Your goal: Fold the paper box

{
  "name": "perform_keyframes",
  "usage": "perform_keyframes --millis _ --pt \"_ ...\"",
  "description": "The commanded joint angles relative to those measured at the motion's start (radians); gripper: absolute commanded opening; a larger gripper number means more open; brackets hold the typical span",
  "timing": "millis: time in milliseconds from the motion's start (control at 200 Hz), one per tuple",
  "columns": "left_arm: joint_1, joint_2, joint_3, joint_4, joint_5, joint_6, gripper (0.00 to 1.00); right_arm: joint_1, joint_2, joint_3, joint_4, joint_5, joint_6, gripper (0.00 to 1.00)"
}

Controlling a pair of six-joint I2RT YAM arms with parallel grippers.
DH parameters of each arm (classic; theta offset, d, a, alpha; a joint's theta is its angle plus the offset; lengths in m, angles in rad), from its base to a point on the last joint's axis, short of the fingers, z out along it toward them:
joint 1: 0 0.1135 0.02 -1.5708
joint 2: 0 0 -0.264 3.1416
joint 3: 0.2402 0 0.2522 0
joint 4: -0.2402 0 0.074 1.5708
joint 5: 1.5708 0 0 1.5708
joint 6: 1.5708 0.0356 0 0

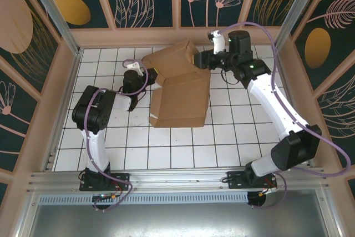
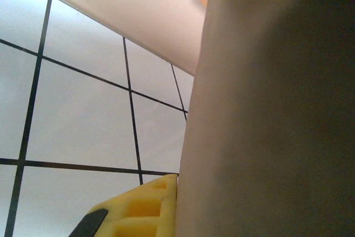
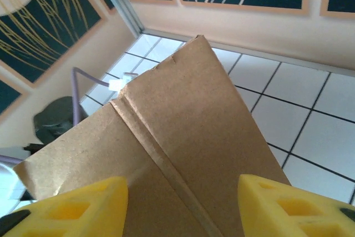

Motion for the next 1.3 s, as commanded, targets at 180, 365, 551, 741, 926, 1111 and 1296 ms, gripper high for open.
perform_keyframes --millis 180,365,551,741,926,1111,1296 --pt "0.0 -0.002 0.03 0.021 0.05 -0.007 0.0 0.092 0.042 0.009 -0.021 0.358 -0.149 0.51" --pt "0.0 -0.003 0.029 0.009 0.039 -0.001 0.0 0.097 0.0 -0.03 0.035 0.399 -0.148 0.53" --pt "0.0 -0.003 0.029 0.003 0.001 0.003 0.0 0.021 -0.066 -0.059 0.079 0.242 -0.012 0.63" --pt "0.0 0.0 0.03 -0.026 -0.049 -0.065 0.0 -0.038 -0.108 -0.097 0.043 0.134 0.067 0.7" --pt "-0.001 0.003 0.068 -0.053 -0.049 -0.1 0.0 -0.053 -0.255 -0.359 0.164 0.179 0.14 0.8" --pt "0.0 0.004 0.063 -0.039 -0.05 -0.134 0.0 -0.013 -0.3 -0.491 0.219 0.157 0.165 0.82" --pt "0.0 0.002 0.067 -0.022 -0.006 -0.154 0.0 -0.051 -0.335 -0.57 0.227 0.182 0.173 0.77"
